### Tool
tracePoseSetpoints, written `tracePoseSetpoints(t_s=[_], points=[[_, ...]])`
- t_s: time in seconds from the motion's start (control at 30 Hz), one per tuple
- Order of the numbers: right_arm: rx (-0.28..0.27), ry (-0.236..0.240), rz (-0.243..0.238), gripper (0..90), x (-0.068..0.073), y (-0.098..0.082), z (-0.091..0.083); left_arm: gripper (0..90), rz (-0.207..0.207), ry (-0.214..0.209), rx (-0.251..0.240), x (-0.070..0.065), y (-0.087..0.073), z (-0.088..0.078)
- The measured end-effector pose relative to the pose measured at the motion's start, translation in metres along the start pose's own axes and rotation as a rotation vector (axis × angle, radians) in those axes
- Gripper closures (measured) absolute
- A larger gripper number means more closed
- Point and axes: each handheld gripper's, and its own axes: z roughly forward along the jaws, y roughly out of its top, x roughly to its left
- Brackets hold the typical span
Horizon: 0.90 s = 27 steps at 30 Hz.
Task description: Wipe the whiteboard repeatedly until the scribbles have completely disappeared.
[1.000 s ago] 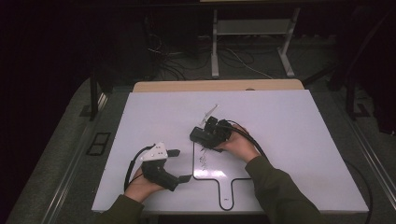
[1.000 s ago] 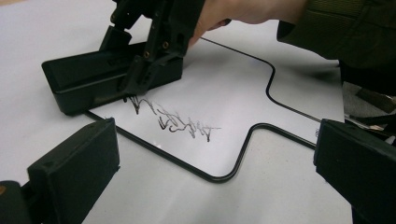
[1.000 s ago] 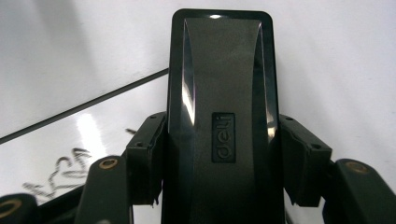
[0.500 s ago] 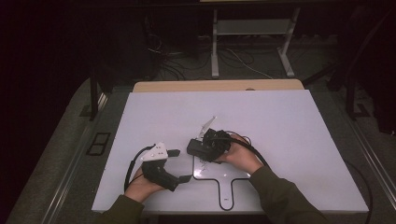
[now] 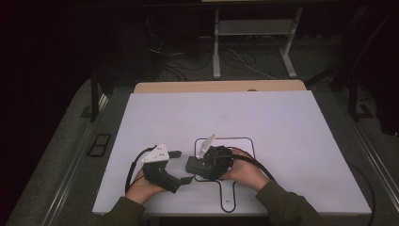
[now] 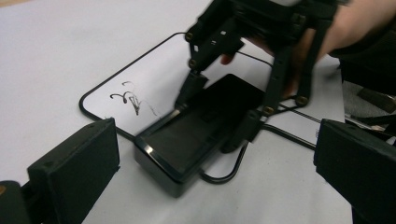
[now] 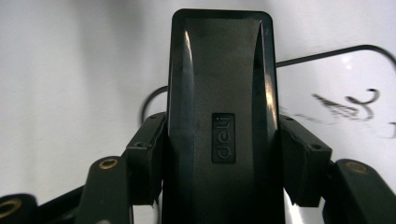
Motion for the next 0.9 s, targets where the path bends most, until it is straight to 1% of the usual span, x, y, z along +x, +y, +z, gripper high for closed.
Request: tracePoseSetpoints(t_s=[0.03, 0.07, 0.1, 0.17, 0.23, 0.27, 0.3, 0.33, 0.37, 0.57, 0.73, 0.77, 0.83, 0.9], points=[[0.000, 0.014, 0.008, 38.6, 0.003, 0.000, -0.001, 0.0, 0.001, 0.000, 0.000, 0.000, 0.000, 0.000], [0.002, 0.012, 0.007, 38.6, 0.004, 0.000, -0.001, 0.0, -0.001, 0.000, -0.002, 0.000, 0.000, 0.000], [0.007, 0.001, -0.008, 38.6, 0.004, 0.000, -0.001, 0.0, 0.000, 0.000, -0.001, 0.000, 0.000, 0.000], [0.006, 0.007, -0.010, 38.6, 0.002, 0.000, -0.001, 0.0, 0.001, 0.000, 0.001, 0.000, 0.000, 0.000], [-0.002, 0.020, 0.013, 38.6, 0.001, 0.001, 0.000, 0.0, 0.001, 0.000, 0.001, -0.001, 0.000, 0.000], [-0.002, 0.015, 0.018, 38.6, -0.001, 0.001, 0.001, 0.0, -0.003, -0.001, 0.001, -0.001, 0.000, 0.000], [0.001, 0.002, 0.007, 38.6, -0.005, 0.001, 0.001, 0.0, 0.000, 0.000, 0.001, -0.001, 0.000, 0.000], [-0.001, -0.006, 0.013, 38.6, -0.008, 0.002, 0.002, 0.0, -0.004, -0.001, 0.000, -0.001, 0.000, 0.000], [-0.004, -0.010, 0.022, 38.6, -0.013, 0.003, 0.003, 0.0, -0.009, -0.001, 0.001, -0.001, 0.000, 0.000], [0.002, -0.035, 0.069, 38.7, -0.038, 0.011, 0.008, 0.0, -0.003, -0.002, 0.001, -0.001, 0.000, 0.000], [0.018, -0.054, 0.101, 38.7, -0.058, 0.018, 0.012, 0.0, -0.003, -0.003, -0.001, 0.000, 0.000, 0.000], [0.016, -0.057, 0.102, 38.7, -0.062, 0.019, 0.013, 0.0, -0.003, -0.004, -0.001, 0.000, 0.000, 0.000], [0.014, -0.063, 0.124, 38.7, -0.069, 0.020, 0.014, 0.0, 0.000, -0.003, -0.001, 0.000, 0.000, 0.000], [0.011, -0.074, 0.134, 38.7, -0.078, 0.021, 0.015, 0.0, -0.001, -0.003, -0.001, 0.000, 0.000, 0.000]])
